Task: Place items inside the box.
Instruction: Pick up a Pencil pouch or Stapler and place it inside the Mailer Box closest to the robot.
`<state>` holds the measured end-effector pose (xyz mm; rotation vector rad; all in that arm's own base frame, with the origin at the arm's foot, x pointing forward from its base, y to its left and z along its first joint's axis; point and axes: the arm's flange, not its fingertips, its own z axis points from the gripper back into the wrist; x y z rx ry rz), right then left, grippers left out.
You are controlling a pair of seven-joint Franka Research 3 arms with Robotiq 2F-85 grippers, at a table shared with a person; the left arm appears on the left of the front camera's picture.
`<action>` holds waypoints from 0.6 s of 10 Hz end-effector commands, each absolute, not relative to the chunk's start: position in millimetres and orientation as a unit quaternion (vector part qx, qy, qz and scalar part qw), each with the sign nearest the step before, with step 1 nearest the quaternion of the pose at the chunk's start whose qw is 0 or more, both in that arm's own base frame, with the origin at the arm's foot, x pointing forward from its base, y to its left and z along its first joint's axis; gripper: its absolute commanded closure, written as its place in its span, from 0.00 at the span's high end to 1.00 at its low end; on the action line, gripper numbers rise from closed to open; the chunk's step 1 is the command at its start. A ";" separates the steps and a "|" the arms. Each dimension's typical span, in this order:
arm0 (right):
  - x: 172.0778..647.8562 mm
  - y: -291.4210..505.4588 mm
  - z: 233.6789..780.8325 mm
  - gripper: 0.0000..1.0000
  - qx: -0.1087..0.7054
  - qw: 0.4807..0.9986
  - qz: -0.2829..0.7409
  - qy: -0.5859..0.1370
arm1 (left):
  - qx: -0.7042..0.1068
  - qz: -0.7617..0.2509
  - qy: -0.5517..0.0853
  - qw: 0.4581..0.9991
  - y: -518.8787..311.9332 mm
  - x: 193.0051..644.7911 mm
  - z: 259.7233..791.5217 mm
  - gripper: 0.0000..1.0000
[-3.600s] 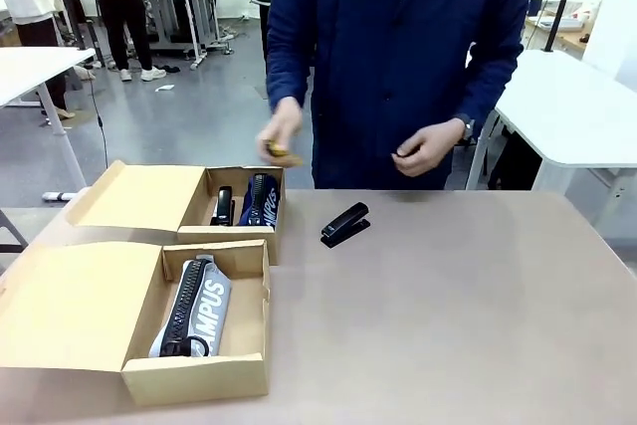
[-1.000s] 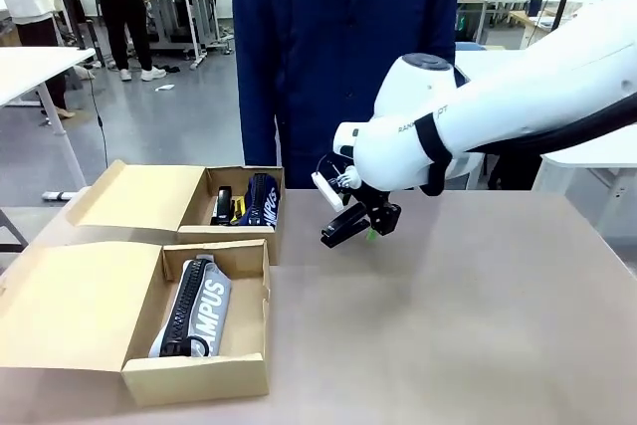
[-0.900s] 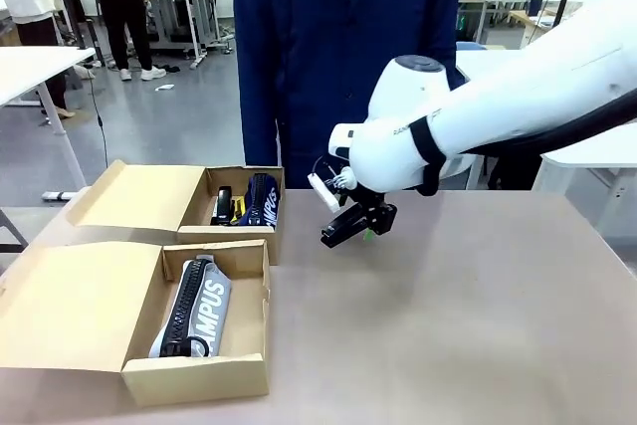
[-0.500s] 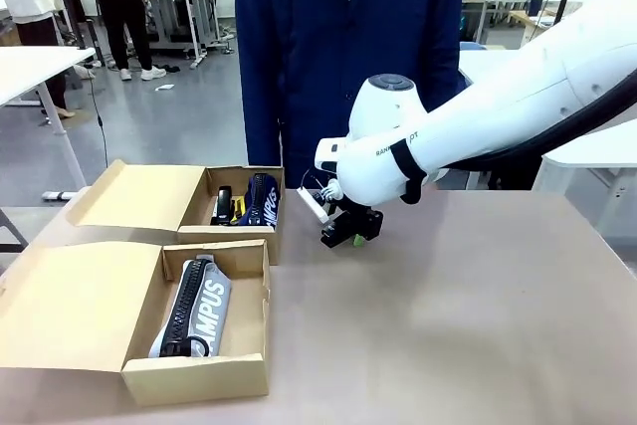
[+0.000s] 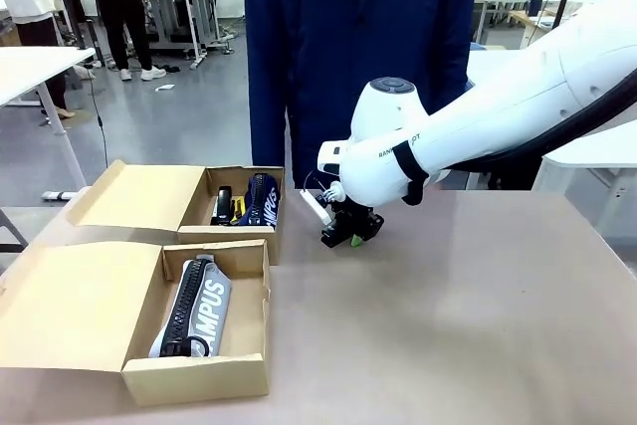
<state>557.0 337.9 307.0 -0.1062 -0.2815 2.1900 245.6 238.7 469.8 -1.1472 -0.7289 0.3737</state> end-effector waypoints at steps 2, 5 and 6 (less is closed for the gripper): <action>553.6 332.0 310.6 0.14 -0.048 0.465 0.879 -0.097 | -0.534 0.167 -0.347 0.753 238.7 246.7 471.1 1.00; 537.7 318.3 323.5 0.00 -0.028 0.490 0.867 -0.090 | -0.534 0.167 -0.347 0.753 238.7 246.7 471.1 1.00; 523.6 311.3 333.8 0.00 -0.016 0.505 0.859 -0.080 | -0.534 0.167 -0.347 0.753 238.7 246.7 471.1 1.00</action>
